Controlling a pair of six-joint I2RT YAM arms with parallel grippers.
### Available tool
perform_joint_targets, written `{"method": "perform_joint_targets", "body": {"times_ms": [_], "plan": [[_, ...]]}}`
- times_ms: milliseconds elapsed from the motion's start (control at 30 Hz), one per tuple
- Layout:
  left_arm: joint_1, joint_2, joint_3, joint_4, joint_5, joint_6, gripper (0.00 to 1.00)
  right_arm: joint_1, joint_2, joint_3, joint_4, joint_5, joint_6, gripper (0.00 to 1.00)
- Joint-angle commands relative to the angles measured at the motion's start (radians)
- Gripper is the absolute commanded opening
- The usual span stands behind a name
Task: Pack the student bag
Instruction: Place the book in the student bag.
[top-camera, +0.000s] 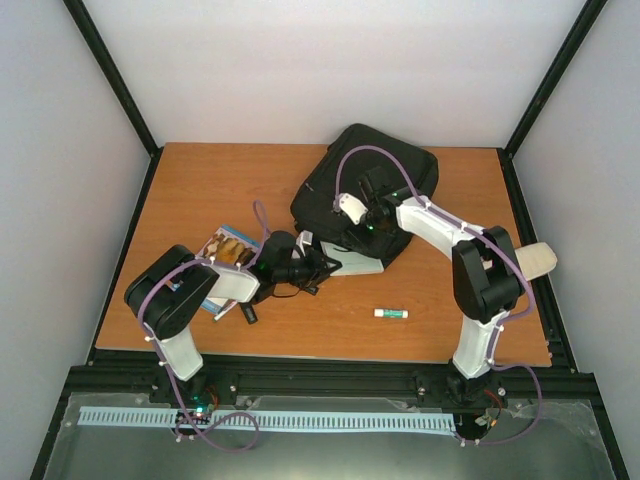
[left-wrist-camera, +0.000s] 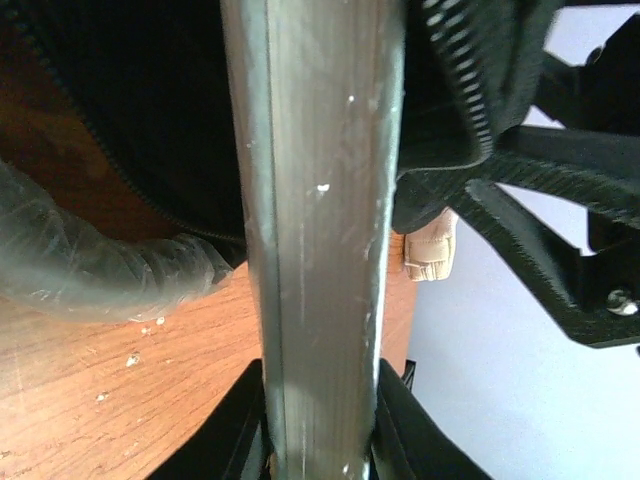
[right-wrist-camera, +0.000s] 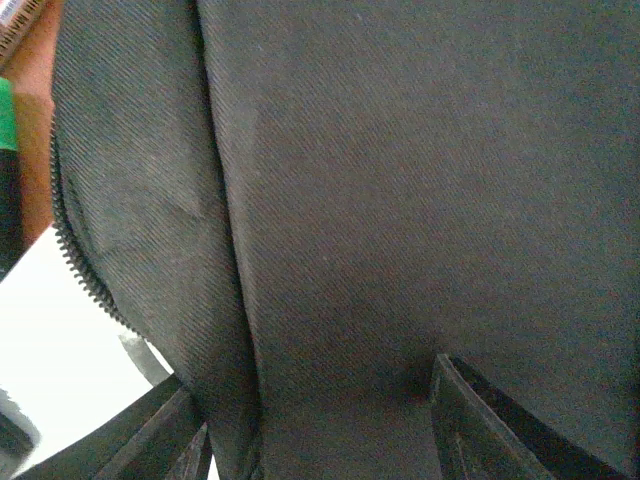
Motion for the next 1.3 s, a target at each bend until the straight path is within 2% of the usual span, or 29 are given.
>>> {"method": "perform_joint_targets", "body": {"times_ms": [0,100,133,233,267,300,567,933,1100,1267], "plan": [[-0.005,-0.019,0.022,0.001,0.065,0.087,0.01,0.014,0.011,0.061,0.016,-0.107,-0.026,0.59],[-0.005,-0.020,0.026,-0.007,0.081,0.102,0.01,0.027,0.012,0.069,0.024,-0.095,-0.028,0.58],[-0.005,-0.018,0.031,-0.010,0.088,0.111,0.01,0.031,0.018,0.075,0.031,-0.066,-0.022,0.51],[-0.006,-0.024,0.044,-0.037,0.113,0.143,0.01,0.034,0.044,0.116,0.014,-0.005,-0.016,0.14],[-0.005,-0.029,0.051,-0.055,0.119,0.159,0.01,0.034,0.037,0.123,0.008,0.002,-0.023,0.05],[-0.004,-0.034,0.058,-0.078,0.130,0.180,0.01,0.034,0.020,0.126,0.005,0.007,-0.034,0.03],[0.009,-0.047,0.156,-0.228,0.278,0.372,0.01,0.034,-0.118,0.222,-0.136,-0.051,-0.156,0.03],[0.081,-0.012,0.293,-0.411,0.362,0.500,0.01,0.033,-0.216,0.222,-0.264,-0.117,-0.272,0.03],[0.124,0.003,0.288,-0.402,0.302,0.486,0.01,0.033,-0.219,0.212,-0.272,-0.120,-0.277,0.03],[0.137,0.021,0.235,-0.276,0.291,0.410,0.01,0.031,-0.211,0.193,-0.255,-0.097,-0.269,0.03]]}}
